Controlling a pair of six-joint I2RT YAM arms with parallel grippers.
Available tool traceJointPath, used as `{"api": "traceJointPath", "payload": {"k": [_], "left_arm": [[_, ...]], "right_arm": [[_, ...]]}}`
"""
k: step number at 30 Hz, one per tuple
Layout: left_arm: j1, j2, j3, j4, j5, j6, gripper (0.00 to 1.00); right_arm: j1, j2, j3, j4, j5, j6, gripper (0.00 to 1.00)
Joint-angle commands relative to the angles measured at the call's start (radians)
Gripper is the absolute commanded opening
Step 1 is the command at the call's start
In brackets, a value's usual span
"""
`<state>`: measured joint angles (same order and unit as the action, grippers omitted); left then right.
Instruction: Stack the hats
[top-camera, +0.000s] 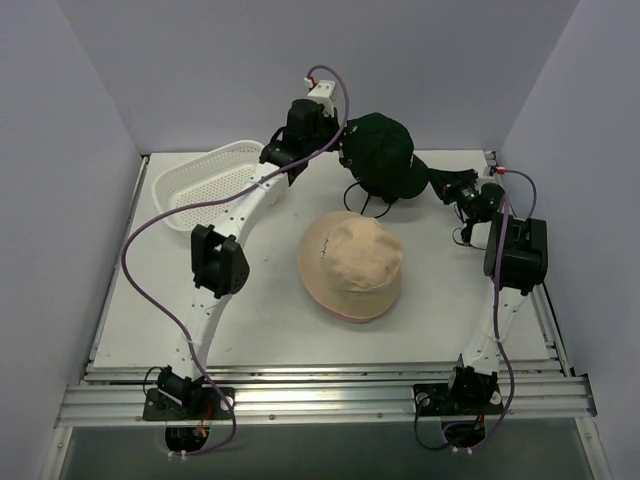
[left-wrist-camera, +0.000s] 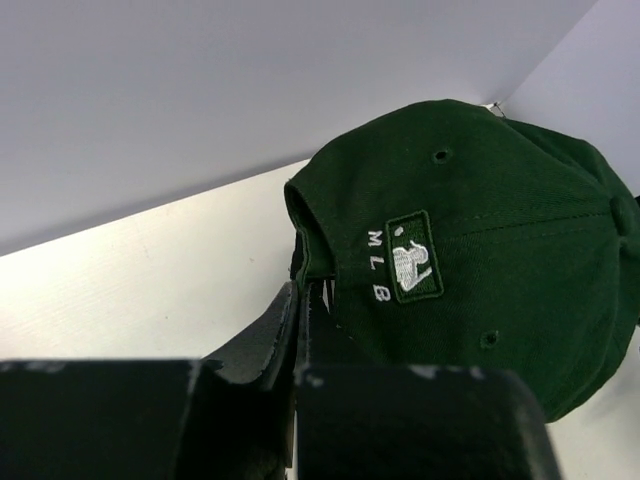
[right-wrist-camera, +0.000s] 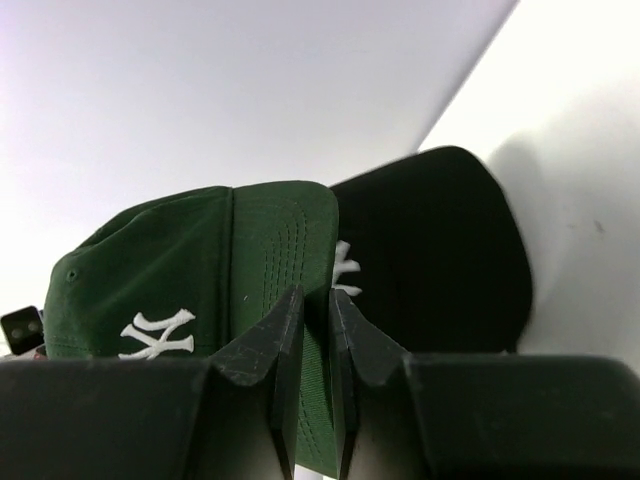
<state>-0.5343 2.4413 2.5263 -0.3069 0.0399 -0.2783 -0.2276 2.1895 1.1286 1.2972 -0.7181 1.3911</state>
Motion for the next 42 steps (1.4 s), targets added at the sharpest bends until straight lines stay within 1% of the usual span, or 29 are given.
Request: {"api": "traceJointPath", "payload": {"k": [1,5,10,17,22,25,26,28,32,34,35,37,38,39,41,42], "left_arm": [[0.005,-0.085,-0.001,0.015,-0.026,0.019,0.02],[0.005,-0.090,-0.003,0.012,-0.018,0.019,0.02],[-0.003,-0.085,-0.007,0.014,-0.003,0.022,0.02],[-0.006,-0.079,-0.027,0.028,0.008,0.016,0.02],[-0.007,-0.087,-0.052,0.019,0.008,0.021,0.02],[-0.009,-0.091,-0.081,0.025,0.008,0.025,0.02],[-0.009,-0.091,-0.089,0.025,0.011,0.025,0.02],[-0.007,-0.087,-0.090,0.028,0.015,0.027,0.02],[-0.009,-0.077,-0.090,0.031,0.031,0.027,0.03],[-0.007,-0.077,-0.101,0.043,0.051,0.025,0.04],[-0.009,-0.077,-0.104,0.045,0.064,0.027,0.09],[-0.009,-0.085,-0.115,0.045,0.067,0.028,0.15],[-0.007,-0.087,-0.121,0.045,0.068,0.028,0.22],[-0.006,-0.090,-0.126,0.046,0.066,0.028,0.27],[-0.003,-0.097,-0.129,0.043,0.064,0.028,0.37],[0.000,-0.100,-0.129,0.040,0.063,0.028,0.39]], "right_arm": [[-0.001,-0.085,0.065,0.634,-0.044,-0.007,0.00],[-0.007,-0.079,0.095,0.599,-0.053,-0.010,0.00],[-0.044,-0.039,0.140,0.599,-0.070,0.023,0.00],[-0.050,-0.010,0.089,0.657,-0.073,0.039,0.00],[-0.050,0.082,0.115,0.706,-0.066,0.086,0.00],[-0.036,0.108,0.143,0.651,-0.073,0.057,0.00],[-0.033,0.113,0.152,0.628,-0.078,0.022,0.00],[-0.024,0.119,0.166,0.565,-0.076,-0.012,0.00],[-0.021,0.133,0.181,0.508,-0.064,-0.058,0.00],[-0.018,0.150,0.197,0.498,-0.055,-0.056,0.04],[-0.016,0.154,0.206,0.485,-0.058,-0.060,0.04],[-0.009,0.165,0.226,0.446,-0.057,-0.075,0.11],[-0.006,0.167,0.229,0.441,-0.057,-0.078,0.16],[-0.004,0.168,0.232,0.433,-0.055,-0.081,0.23],[-0.001,0.162,0.234,0.401,-0.052,-0.098,0.30],[-0.001,0.158,0.231,0.389,-0.049,-0.105,0.38]]}}
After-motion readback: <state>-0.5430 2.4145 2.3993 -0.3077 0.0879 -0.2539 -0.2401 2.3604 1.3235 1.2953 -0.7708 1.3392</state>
